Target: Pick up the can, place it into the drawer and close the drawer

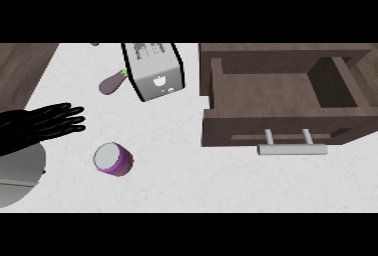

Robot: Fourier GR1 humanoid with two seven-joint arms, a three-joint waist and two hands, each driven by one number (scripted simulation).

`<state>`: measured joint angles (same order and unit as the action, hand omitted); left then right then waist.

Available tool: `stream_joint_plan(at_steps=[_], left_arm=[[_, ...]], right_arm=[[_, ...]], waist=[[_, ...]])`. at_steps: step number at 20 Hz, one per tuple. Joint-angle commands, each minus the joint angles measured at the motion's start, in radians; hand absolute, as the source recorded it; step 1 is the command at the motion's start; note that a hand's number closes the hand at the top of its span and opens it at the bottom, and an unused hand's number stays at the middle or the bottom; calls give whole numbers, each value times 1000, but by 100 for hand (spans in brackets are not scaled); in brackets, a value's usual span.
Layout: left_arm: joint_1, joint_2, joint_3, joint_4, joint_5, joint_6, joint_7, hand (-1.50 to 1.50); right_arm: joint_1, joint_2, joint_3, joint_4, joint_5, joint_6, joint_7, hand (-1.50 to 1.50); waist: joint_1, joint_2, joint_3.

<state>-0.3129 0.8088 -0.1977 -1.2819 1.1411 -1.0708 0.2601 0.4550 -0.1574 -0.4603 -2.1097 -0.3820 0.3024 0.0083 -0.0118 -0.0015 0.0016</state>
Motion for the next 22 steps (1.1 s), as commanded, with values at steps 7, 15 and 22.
stream_joint_plan(at_steps=[7, 15, 22], left_arm=[[18, -206, 94, 43, -272, -26, -1, -150], [24, -373, 234, 184, -684, -96, -193, -150], [-45, -435, 301, 352, -981, -78, -435, -150]], right_arm=[[-24, 24, -61, -25, -24, 48, 46, -150], [-33, -11, -145, -44, -119, 78, 121, -150], [-2, 59, -132, -66, -53, 112, 90, -150]], waist=[[6, 1, -2], [3, 3, -3], [-10, 7, -4]])
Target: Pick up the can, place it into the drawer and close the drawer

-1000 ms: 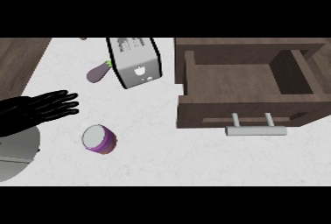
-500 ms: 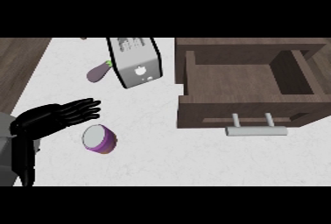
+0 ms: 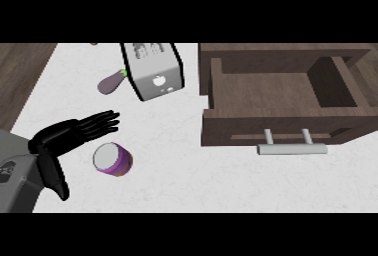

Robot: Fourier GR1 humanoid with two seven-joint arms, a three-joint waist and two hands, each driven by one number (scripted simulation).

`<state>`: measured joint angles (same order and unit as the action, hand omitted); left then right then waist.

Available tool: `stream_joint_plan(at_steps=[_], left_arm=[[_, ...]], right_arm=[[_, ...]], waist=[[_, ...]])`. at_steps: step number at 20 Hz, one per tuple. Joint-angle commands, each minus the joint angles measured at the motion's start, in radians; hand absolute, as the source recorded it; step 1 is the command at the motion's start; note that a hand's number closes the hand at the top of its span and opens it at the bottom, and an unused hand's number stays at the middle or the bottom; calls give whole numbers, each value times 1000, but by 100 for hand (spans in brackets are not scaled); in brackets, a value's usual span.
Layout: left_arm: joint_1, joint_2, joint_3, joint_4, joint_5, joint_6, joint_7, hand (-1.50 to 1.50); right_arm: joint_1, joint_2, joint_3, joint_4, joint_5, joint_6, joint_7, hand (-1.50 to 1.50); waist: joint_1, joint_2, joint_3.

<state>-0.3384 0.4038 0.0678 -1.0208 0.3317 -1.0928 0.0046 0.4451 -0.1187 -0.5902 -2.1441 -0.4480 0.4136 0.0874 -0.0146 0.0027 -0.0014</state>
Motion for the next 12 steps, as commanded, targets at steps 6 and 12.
stream_joint_plan(at_steps=[6, 12], left_arm=[[-61, -19, 2, 211, -332, -2, -364, -150], [-69, -1, -50, 322, -414, 33, -504, -150]], right_arm=[[-53, 1, -31, 103, 39, 59, -70, -150], [-7, 10, -48, 8, -31, 67, -17, -150]], waist=[[-8, 5, -1], [-22, 8, -3]])
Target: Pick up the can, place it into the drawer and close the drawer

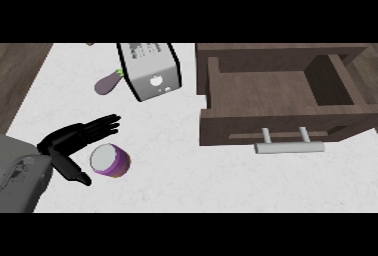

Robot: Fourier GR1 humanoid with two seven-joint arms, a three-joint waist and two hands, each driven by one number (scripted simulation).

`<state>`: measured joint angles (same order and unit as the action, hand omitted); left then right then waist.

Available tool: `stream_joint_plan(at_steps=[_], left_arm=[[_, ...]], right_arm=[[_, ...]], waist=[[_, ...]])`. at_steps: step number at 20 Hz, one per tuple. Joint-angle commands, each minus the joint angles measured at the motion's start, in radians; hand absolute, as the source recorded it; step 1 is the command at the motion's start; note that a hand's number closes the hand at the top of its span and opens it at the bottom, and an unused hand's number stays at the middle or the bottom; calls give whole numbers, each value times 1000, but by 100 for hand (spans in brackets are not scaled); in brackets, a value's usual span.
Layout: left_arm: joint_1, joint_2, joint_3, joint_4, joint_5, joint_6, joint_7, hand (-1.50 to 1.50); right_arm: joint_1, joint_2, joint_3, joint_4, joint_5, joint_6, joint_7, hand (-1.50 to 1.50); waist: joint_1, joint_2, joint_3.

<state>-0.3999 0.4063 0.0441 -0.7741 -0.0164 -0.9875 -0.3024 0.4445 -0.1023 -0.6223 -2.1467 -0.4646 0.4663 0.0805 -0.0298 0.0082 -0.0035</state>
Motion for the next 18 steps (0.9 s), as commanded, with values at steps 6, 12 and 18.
stream_joint_plan(at_steps=[6, 12, 18], left_arm=[[-17, -1, -79, 176, -113, -38, -286, -150], [-59, -35, -123, 279, -138, 12, -333, -150], [-77, -109, -160, 326, -132, 54, -327, -150]], right_arm=[[14, -25, -33, -12, -62, 26, 41, -150], [-21, 53, 28, -28, 34, -2, 15, -150], [17, 9, -25, -55, -36, 17, 60, -150]], waist=[[-7, 1, -1], [-8, 5, -1], [-11, 2, 0]])
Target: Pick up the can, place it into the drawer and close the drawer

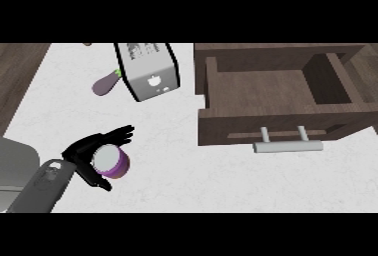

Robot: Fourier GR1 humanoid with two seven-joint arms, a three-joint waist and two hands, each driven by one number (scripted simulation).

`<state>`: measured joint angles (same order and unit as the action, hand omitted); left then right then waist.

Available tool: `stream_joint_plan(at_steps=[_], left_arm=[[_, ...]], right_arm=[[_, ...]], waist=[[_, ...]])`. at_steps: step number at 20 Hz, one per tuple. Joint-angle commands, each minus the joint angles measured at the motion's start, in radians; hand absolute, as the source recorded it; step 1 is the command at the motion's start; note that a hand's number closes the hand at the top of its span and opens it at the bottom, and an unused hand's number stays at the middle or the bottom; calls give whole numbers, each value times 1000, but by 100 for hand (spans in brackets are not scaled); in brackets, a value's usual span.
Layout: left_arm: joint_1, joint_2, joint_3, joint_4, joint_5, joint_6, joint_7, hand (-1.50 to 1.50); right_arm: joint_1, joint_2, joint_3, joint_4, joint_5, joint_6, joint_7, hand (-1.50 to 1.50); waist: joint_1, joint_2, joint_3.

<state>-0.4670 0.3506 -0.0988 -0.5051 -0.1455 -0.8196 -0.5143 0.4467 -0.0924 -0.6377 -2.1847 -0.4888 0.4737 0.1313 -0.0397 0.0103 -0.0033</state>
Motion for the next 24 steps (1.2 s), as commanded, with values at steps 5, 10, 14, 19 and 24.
stream_joint_plan(at_steps=[5, 10, 14, 19, 24], left_arm=[[-7, -45, -20, 88, 36, -177, -111, 150], [-49, -53, -50, 52, 69, -280, -56, 150], [-16, -90, -69, 8, 102, -293, -73, 150], [-34, -104, -82, -72, 179, -362, -12, 150], [-6, -168, 197, -46, 395, 153, 94, 150]], right_arm=[[-6, -14, -19, -19, -41, -15, 43, -150], [8, -5, -12, -50, -60, -14, 64, -150], [23, 11, -28, -33, -63, -5, 46, -150], [15, 34, -19, -24, -24, -7, 33, -150], [47, 54, -43, -56, -48, -22, 42, -150]], waist=[[5, 0, -1], [7, -3, 0], [12, -6, 0], [27, -10, 2], [60, -18, 4]])
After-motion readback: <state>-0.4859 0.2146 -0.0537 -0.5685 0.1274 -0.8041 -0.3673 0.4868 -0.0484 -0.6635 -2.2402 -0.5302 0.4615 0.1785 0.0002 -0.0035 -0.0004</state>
